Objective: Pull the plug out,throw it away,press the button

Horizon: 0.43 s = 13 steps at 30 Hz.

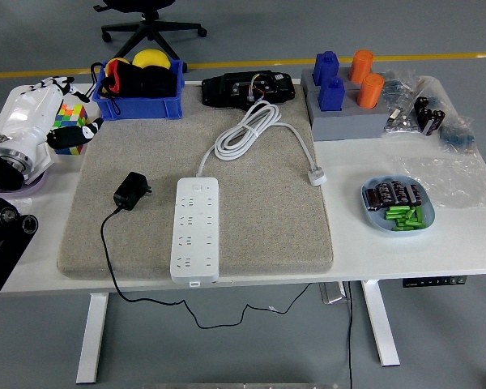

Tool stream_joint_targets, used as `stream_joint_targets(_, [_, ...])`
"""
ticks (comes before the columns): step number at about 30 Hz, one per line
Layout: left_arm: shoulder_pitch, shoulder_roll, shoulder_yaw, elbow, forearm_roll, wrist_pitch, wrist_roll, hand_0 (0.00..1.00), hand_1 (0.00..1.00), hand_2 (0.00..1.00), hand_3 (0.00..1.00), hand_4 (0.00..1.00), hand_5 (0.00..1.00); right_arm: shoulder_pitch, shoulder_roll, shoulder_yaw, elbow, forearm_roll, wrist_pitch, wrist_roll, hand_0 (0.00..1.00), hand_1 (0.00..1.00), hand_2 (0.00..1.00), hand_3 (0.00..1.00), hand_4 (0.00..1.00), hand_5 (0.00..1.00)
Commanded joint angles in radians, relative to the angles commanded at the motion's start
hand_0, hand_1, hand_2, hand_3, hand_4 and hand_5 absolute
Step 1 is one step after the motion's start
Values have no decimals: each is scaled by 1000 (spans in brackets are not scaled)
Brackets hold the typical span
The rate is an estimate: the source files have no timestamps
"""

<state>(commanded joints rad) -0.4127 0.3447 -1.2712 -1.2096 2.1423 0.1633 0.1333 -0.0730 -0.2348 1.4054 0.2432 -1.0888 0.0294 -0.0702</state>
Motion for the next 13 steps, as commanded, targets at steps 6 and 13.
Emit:
stream_joint_targets(6, [-4,0,0,0,3,-10,11,906,981,988,936,755,382,0,-1,0,0,-1,0,0,727,674,659,632,736,592])
stream_joint_targets(13, [3,-3,-3,0,-10,-14,12,907,981,987,916,756,384,2,-1,-3,0,-1,0,0,727,674,658,633,736,592])
